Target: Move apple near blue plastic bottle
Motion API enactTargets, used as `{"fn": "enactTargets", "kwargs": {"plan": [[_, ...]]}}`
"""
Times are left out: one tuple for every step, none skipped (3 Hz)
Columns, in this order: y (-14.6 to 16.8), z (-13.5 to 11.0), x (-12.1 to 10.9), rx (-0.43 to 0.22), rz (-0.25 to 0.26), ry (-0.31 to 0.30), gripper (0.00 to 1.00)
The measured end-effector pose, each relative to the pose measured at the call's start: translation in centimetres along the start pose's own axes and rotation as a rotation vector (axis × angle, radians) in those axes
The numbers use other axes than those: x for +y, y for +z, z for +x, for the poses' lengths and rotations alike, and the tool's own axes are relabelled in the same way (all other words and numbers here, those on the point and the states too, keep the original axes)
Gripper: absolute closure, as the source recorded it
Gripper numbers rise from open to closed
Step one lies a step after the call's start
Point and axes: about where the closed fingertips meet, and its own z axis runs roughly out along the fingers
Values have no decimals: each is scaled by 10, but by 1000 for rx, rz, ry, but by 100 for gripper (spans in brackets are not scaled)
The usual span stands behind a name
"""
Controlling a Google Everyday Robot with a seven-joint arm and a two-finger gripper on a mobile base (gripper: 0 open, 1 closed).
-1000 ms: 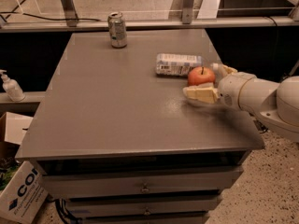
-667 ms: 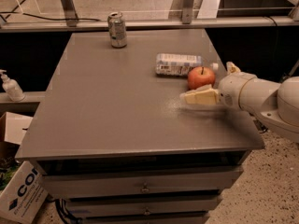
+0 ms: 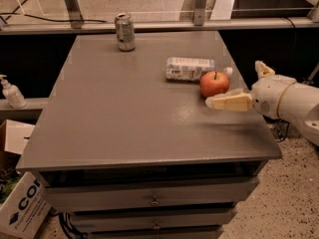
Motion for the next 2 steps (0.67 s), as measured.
{"fn": "enactTargets", "kwargs": {"plan": [[-51, -11, -12, -51, -1, -23, 0], [-51, -11, -12, -51, -2, -23, 0]]}}
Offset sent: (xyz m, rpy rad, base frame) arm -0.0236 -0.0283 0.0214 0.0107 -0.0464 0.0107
